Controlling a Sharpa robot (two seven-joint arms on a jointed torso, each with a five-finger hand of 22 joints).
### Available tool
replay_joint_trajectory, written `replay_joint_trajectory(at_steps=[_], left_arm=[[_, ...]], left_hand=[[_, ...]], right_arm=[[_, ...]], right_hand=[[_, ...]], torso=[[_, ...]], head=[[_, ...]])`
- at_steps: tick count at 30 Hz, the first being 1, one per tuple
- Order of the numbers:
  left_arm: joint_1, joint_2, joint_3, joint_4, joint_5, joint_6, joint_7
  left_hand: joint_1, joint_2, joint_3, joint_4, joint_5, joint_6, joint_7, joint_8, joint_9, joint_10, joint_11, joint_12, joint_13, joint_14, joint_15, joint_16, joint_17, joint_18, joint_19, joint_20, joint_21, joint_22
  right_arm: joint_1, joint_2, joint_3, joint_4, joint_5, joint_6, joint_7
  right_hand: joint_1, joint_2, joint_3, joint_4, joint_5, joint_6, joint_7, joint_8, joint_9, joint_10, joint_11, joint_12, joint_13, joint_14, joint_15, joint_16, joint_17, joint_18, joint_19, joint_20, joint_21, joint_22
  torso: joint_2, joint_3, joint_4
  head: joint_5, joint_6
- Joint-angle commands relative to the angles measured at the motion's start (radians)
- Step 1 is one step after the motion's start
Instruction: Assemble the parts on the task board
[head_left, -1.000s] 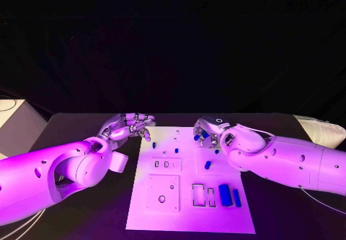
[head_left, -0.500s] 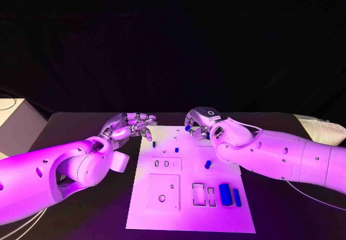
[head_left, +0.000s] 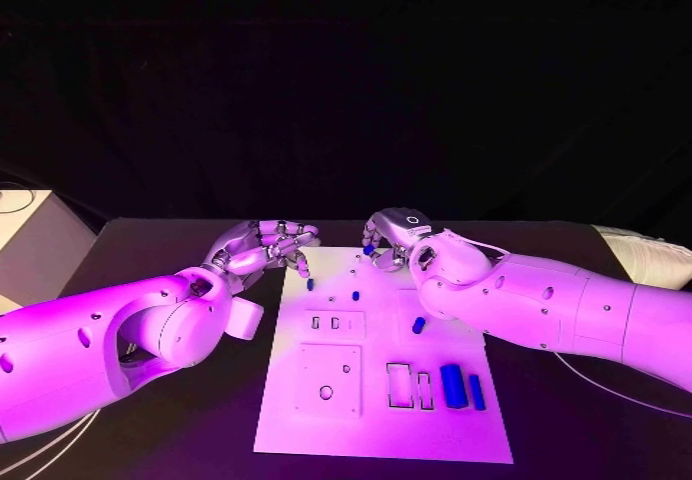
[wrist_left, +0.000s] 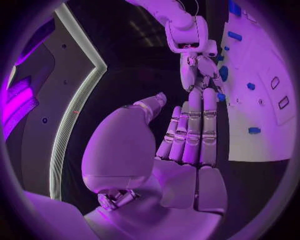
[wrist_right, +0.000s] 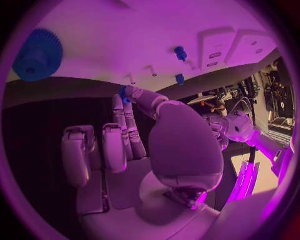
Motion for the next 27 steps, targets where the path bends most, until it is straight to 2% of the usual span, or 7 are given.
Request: replay_joint_trajectory(at_steps=[1,8,14,27], left_arm=[[0.003,0.001,0.001,0.006,0.003,0.023,0.006],[0.005,0.002,0.001,0.008,0.003,0.022,0.006],[0.006,0.003,0.001,0.006,0.003,0.021,0.006],[0.006,0.006,0.001,0.0,0.003,0.021,0.006]], left_hand=[[-0.009,0.0,0.004,0.0,0.0,-0.002,0.013,-0.005,0.001,0.0,0.009,-0.004,0.001,-0.007,-0.003,0.003,0.002,0.012,-0.007,0.001,0.006,0.001],[-0.011,0.0,0.004,0.001,0.0,-0.002,0.013,-0.005,0.001,0.0,0.009,-0.004,0.001,-0.008,-0.003,0.004,0.002,0.012,-0.008,0.002,0.007,0.002],[-0.011,0.0,0.004,0.001,0.0,-0.002,0.013,-0.005,0.001,0.0,0.009,-0.004,0.001,-0.008,-0.003,0.004,0.002,0.012,-0.008,0.002,0.007,0.002],[-0.011,0.0,0.004,0.0,0.0,-0.002,0.013,-0.006,0.001,-0.001,0.009,-0.004,0.001,-0.009,-0.002,0.004,0.002,0.012,-0.01,0.002,0.008,0.003]], right_arm=[[-0.002,0.01,0.0,-0.011,0.005,-0.003,0.017],[-0.003,0.021,0.0,-0.021,0.004,-0.003,0.019],[-0.004,0.025,0.0,-0.021,0.005,0.003,0.02],[-0.005,0.036,-0.005,-0.03,0.012,0.025,0.023]], right_hand=[[0.026,0.034,0.005,-0.001,0.005,-0.001,0.001,0.003,0.041,0.032,-0.028,0.001,0.046,0.045,-0.005,-0.003,-0.002,0.007,0.061,-0.007,-0.002,0.174],[0.026,0.035,0.006,-0.001,0.005,-0.002,0.001,0.004,0.042,0.031,-0.028,0.001,0.046,0.045,-0.005,-0.003,-0.003,0.007,0.06,-0.007,-0.003,0.172],[0.026,0.035,0.006,-0.001,0.005,-0.002,0.001,0.004,0.042,0.031,-0.028,0.001,0.046,0.045,-0.005,-0.003,-0.003,0.007,0.06,-0.007,-0.003,0.172],[0.024,0.035,0.006,-0.002,0.006,-0.004,0.001,0.004,0.045,0.03,-0.027,0.0,0.048,0.044,-0.004,-0.005,-0.006,0.008,0.058,-0.007,-0.005,0.169]], torso=[[0.005,-0.002,0.0039],[0.009,-0.005,0.0098],[0.01,-0.0051,0.008],[0.01,-0.0037,0.0066]], head=[[0.001,0.001],[-0.002,0.0],[0.008,-0.003],[0.006,-0.009]])
